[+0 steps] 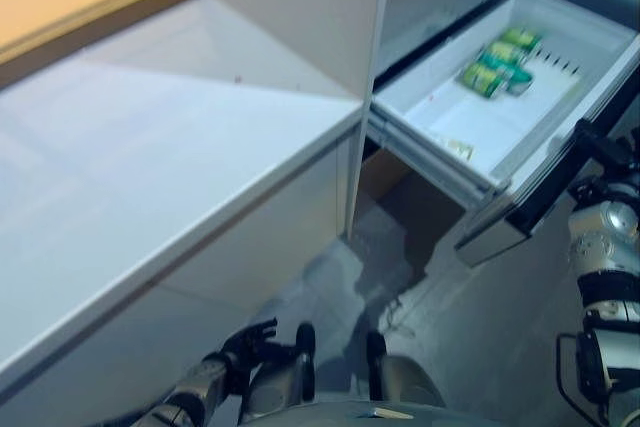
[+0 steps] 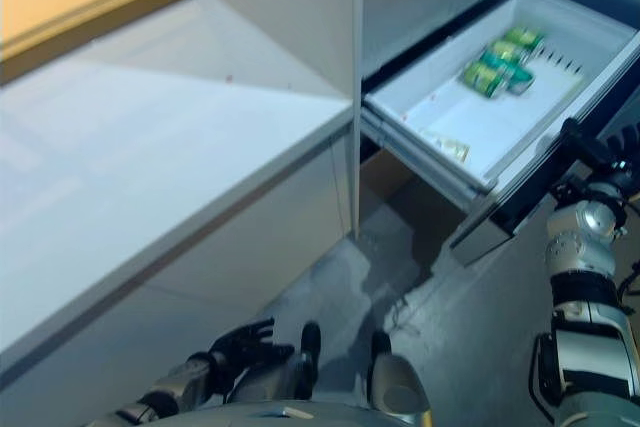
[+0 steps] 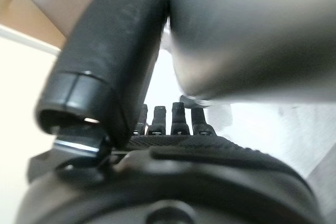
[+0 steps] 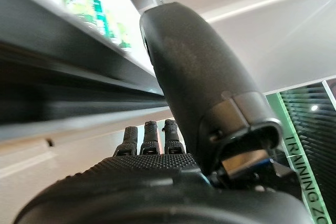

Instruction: Put drinks into fridge and close the fridge

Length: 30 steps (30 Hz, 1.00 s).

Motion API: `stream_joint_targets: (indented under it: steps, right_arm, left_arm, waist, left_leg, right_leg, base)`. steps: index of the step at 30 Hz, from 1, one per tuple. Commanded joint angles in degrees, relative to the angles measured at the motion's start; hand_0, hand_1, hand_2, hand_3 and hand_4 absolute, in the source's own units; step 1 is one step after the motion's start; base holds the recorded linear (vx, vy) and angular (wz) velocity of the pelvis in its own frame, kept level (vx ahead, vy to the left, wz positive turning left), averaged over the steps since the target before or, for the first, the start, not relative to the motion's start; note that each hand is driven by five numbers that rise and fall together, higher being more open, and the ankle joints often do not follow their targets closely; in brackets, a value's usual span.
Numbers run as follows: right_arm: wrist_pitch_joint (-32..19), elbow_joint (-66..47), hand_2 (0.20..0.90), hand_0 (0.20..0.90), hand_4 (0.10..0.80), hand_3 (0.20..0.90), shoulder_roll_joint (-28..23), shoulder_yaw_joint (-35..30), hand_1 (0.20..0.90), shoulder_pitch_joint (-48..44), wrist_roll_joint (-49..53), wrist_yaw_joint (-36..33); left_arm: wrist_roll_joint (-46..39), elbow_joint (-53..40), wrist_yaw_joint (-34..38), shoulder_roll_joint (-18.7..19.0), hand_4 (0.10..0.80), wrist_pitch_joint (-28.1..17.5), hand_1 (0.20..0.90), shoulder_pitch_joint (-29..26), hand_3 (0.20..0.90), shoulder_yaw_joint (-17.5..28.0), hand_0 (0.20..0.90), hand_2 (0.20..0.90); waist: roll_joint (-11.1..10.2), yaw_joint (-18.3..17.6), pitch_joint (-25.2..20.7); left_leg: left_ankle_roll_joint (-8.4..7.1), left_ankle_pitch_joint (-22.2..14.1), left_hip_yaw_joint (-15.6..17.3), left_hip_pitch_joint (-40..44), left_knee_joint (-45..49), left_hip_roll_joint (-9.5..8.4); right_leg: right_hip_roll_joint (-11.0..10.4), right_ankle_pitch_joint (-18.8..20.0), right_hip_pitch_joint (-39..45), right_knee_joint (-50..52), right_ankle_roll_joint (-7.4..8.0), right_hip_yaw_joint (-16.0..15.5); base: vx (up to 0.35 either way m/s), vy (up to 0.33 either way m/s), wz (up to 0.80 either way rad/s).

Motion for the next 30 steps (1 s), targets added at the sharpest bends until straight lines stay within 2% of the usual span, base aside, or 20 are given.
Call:
stream_joint_targets:
  steps: [1, 5, 8, 13, 18, 25, 30]
  right_arm:
    - [-6.48, -5.92, 0.900, 0.900, 0.800, 0.900, -1.64, 0.33, 0.900, -5.63, 0.61, 0.93]
    - [-5.10, -6.60, 0.900, 0.900, 0.800, 0.900, -0.74, 1.56, 0.900, -6.46, 2.79, 4.35]
    - [-1.76, -8.79, 0.900, 0.900, 0.800, 0.900, 0.62, 2.81, 0.900, -6.36, 4.97, 10.08]
    - [1.11, -11.50, 0.900, 0.900, 0.800, 0.900, 1.79, 5.36, 0.900, -7.02, 4.95, 18.15]
    - [5.62, -14.13, 0.900, 0.900, 0.800, 0.900, 2.24, 10.37, 0.900, -10.96, 2.87, 26.21]
    - [7.09, -7.73, 0.900, 0.900, 0.800, 0.900, 0.97, 15.63, 0.900, -19.59, 3.11, 29.07]
    - [7.19, -2.12, 0.900, 0.900, 0.800, 0.900, -0.08, 18.47, 0.900, -26.95, 1.99, 26.41]
  left_arm:
    - [-2.65, -1.29, 2.24, 0.50, 0.800, -1.87, 0.900, 1.87, 0.900, 0.26, 0.900, 0.900]
    - [-4.86, -2.75, 3.29, 0.16, 0.800, -2.10, 0.900, 1.76, 0.900, 1.48, 0.900, 0.900]
    - [-5.77, -3.13, 3.37, -0.12, 0.800, -2.50, 0.900, 2.23, 0.900, 2.43, 0.900, 0.900]
    - [-6.81, -3.90, 3.38, -0.34, 0.800, -2.82, 0.900, 3.04, 0.900, 3.19, 0.900, 0.900]
    - [-6.23, -4.34, 3.75, -0.12, 0.800, -2.56, 0.900, 5.17, 0.900, 4.24, 0.900, 0.900]
    - [-7.65, -4.93, 1.48, 0.91, 0.800, -3.75, 0.900, 7.43, 0.900, 3.31, 0.900, 0.900]
    - [-8.10, -5.49, -0.02, 2.03, 0.800, -3.71, 0.900, 7.83, 0.900, 2.32, 0.900, 0.900]
  waist:
    - [-2.96, 1.41, 0.13]
    - [-2.50, 1.76, 1.33]
    - [-2.22, 1.86, 1.61]
    - [-1.88, 2.18, 1.87]
    - [-1.99, 3.95, 1.65]
    - [-1.17, 7.09, 1.71]
    - [-0.01, 9.64, 2.37]
  left_leg:
    - [5.68, -13.57, 1.33, -3.21, 14.50, -3.41]
    - [5.88, -15.74, 1.38, -8.98, 21.83, -4.24]
    - [5.80, -16.58, 1.63, -11.62, 25.33, -4.74]
    - [5.56, -16.87, 1.67, -14.03, 28.11, -5.23]
    - [4.96, -16.72, 0.61, -15.59, 30.25, -5.58]
    - [4.40, -13.50, -1.88, -12.89, 25.57, -6.06]
    - [4.10, -11.37, -4.82, -12.00, 21.95, -7.01]
  right_leg:
    - [-0.46, -1.25, -0.17, 5.46, -3.65, -1.81]
    - [-0.65, -3.95, -5.96, 13.38, -4.57, -2.01]
    - [-0.38, -5.31, -8.78, 17.39, -5.08, -1.97]
    - [0.04, -6.08, -11.28, 20.45, -5.47, -2.17]
    - [0.43, -7.19, -12.78, 23.66, -5.81, -2.93]
    - [-0.16, -6.60, -9.85, 21.77, -5.45, -4.18]
    - [-1.12, -6.25, -8.72, 20.36, -5.08, -5.64]
  base:
    - [-0.067, 0.036, 0.10]
    - [-0.063, 0.057, 0.01]
    - [-0.003, 0.047, -0.04]
    - [0.006, 0.036, -0.01]
    - [0.043, 0.007, 0.01]
    - [0.081, 0.000, 0.01]
    - [0.008, 0.033, 0.17]
